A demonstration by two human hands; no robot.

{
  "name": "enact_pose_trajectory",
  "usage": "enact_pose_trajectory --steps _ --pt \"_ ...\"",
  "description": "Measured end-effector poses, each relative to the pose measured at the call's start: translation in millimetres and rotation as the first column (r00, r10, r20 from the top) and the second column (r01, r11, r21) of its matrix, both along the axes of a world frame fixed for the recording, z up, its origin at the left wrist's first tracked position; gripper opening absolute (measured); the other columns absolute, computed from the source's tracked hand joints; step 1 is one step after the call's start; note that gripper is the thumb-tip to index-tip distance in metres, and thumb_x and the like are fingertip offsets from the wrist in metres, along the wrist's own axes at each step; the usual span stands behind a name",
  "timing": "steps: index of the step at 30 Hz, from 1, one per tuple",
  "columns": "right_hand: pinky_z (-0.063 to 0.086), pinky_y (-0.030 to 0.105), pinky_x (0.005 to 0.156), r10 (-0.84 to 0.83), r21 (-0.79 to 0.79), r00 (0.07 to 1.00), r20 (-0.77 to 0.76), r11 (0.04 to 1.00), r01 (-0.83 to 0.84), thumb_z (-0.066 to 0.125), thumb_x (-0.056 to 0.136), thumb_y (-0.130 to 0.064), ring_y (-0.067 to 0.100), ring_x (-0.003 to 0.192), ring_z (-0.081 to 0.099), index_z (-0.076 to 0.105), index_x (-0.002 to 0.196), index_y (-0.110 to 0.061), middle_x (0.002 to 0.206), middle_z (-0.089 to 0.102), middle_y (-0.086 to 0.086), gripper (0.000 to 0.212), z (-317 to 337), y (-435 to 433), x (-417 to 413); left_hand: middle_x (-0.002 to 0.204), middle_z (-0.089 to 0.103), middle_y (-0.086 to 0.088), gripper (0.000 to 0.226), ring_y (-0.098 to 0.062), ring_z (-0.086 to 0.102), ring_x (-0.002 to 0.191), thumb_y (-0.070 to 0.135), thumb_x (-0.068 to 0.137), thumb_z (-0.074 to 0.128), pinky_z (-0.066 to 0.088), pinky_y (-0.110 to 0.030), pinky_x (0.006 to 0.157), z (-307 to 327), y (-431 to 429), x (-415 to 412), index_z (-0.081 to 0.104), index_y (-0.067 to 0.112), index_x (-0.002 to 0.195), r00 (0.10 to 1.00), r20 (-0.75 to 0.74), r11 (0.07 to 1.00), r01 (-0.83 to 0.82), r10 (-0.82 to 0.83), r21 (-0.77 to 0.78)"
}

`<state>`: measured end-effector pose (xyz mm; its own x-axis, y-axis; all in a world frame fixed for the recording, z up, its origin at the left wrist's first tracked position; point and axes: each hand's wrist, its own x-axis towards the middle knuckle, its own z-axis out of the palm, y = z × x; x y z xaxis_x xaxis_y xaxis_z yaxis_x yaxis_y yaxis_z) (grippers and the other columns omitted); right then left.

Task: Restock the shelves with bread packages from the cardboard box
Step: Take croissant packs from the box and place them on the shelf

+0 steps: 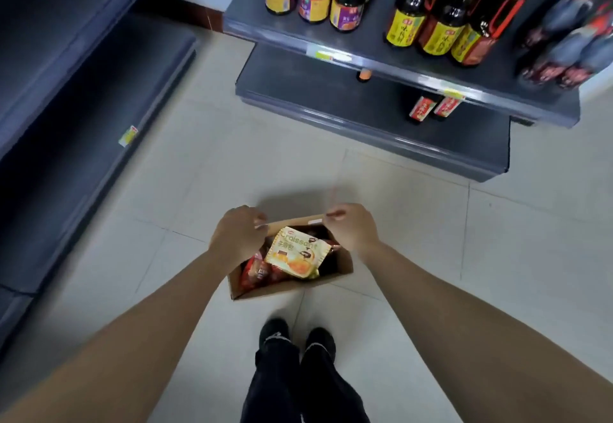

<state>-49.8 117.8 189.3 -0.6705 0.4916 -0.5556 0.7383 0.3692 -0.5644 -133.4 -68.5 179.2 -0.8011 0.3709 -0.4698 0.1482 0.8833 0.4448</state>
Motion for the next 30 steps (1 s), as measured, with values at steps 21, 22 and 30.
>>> enact_pose_trajectory --steps 21,22,30 --pt "0.046 0.035 0.100 -0.203 -0.358 0.907 0.369 0.870 0.340 0.065 0.089 -0.031 0.023 0.124 0.052 0.045 0.138 -0.016 0.133 0.056 0.000 0.054 -408 -7 28 0.152 0.030 -0.012 0.076 -0.029 0.034 0.135 0.040 0.094 0.055 0.034 -0.035 0.104 -419 33 -12 0.018 0.006 0.150 0.859 0.471 0.958 -0.071 0.201 -0.279" --pt "0.046 0.038 0.101 -0.226 -0.336 0.903 0.366 0.873 0.355 0.067 0.088 -0.031 0.023 0.124 0.052 0.045 0.137 -0.015 0.134 0.055 0.000 0.057 -412 -8 28 0.145 0.041 -0.010 0.068 -0.026 0.043 0.125 0.037 0.092 0.059 0.036 -0.034 0.097 -421 33 -13 0.030 0.006 0.145 0.838 0.497 0.963 -0.110 0.223 -0.245" --pt "0.048 0.036 0.092 -0.174 -0.200 0.944 0.279 0.951 0.234 0.056 0.093 -0.034 0.023 0.116 0.057 0.049 0.135 -0.019 0.125 0.061 0.001 0.045 -341 -7 19 0.127 0.059 -0.003 0.046 -0.026 0.057 0.113 0.027 0.088 0.066 0.052 -0.044 0.091 -343 0 -8 0.053 0.019 0.131 0.742 0.571 0.916 -0.400 0.351 -0.042"
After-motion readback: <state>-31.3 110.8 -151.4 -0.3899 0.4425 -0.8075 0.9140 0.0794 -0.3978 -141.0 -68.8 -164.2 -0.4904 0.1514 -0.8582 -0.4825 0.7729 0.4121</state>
